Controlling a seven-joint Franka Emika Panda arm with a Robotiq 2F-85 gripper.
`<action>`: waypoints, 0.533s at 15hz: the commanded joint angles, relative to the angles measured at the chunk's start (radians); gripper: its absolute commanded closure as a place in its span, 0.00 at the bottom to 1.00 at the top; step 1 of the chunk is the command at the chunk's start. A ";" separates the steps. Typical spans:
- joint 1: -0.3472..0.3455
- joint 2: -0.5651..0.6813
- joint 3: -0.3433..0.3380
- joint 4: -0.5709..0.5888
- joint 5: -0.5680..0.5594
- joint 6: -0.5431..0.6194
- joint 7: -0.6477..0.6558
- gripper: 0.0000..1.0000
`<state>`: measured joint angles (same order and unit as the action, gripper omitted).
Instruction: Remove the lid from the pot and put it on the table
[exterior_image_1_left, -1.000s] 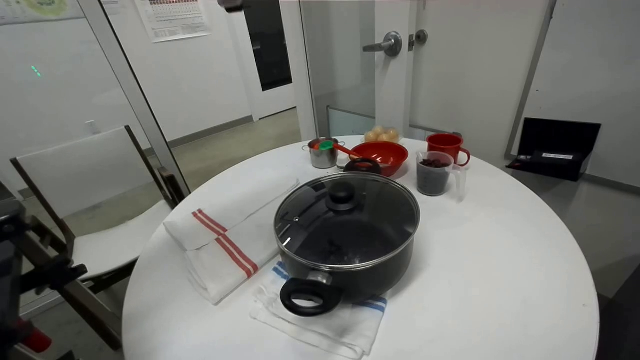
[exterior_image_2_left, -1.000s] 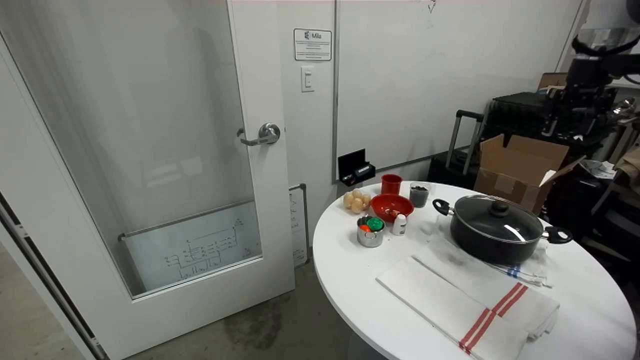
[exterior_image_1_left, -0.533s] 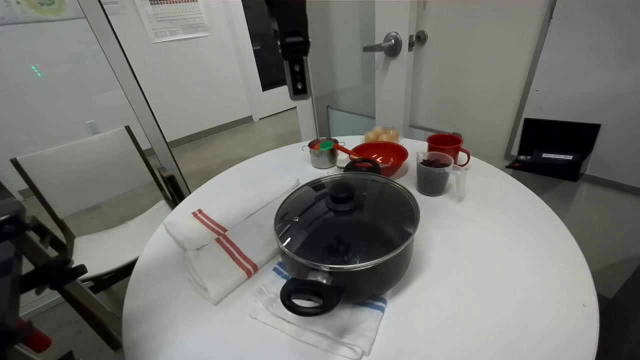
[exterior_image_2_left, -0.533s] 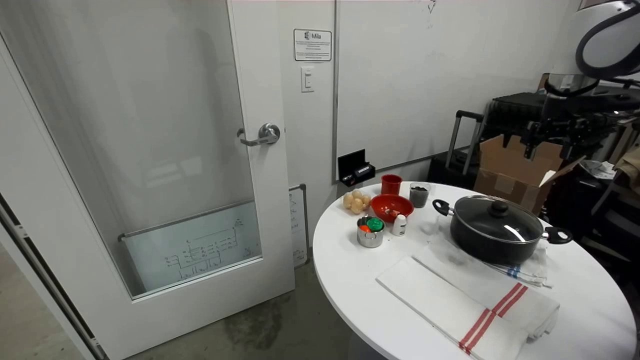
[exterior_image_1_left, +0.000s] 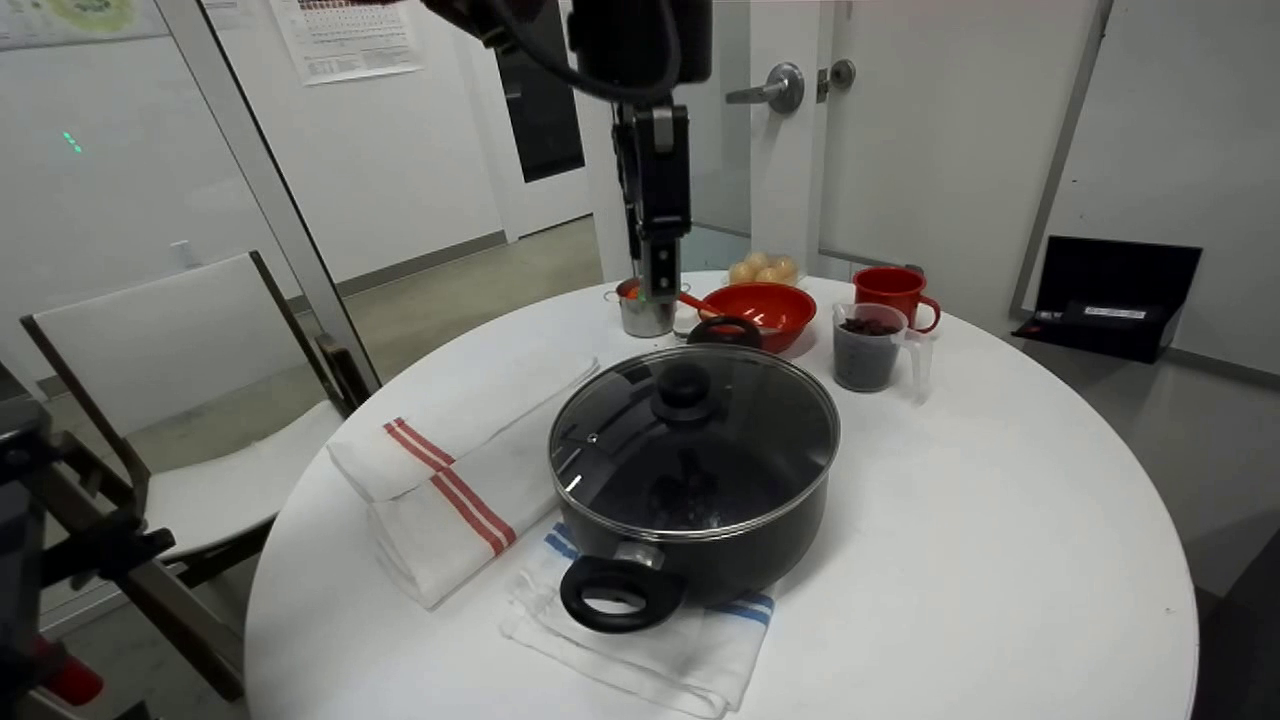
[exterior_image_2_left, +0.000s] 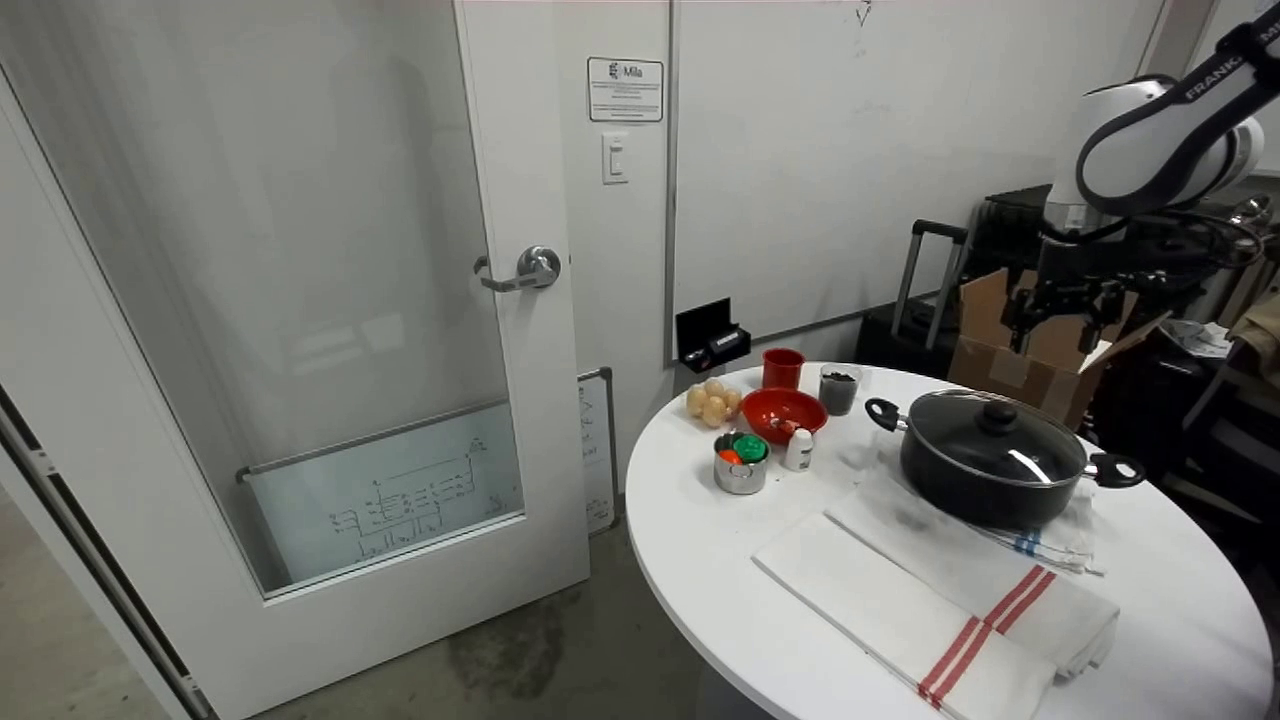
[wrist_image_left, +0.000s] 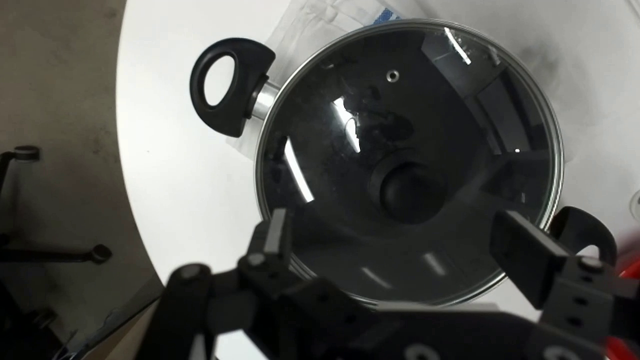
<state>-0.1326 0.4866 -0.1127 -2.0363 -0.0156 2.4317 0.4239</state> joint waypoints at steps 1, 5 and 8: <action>0.024 0.096 -0.016 0.088 0.050 0.005 -0.012 0.00; 0.027 0.177 -0.016 0.156 0.077 -0.006 -0.015 0.00; 0.029 0.240 -0.022 0.211 0.088 -0.021 -0.012 0.00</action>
<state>-0.1192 0.6499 -0.1138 -1.9085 0.0440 2.4314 0.4234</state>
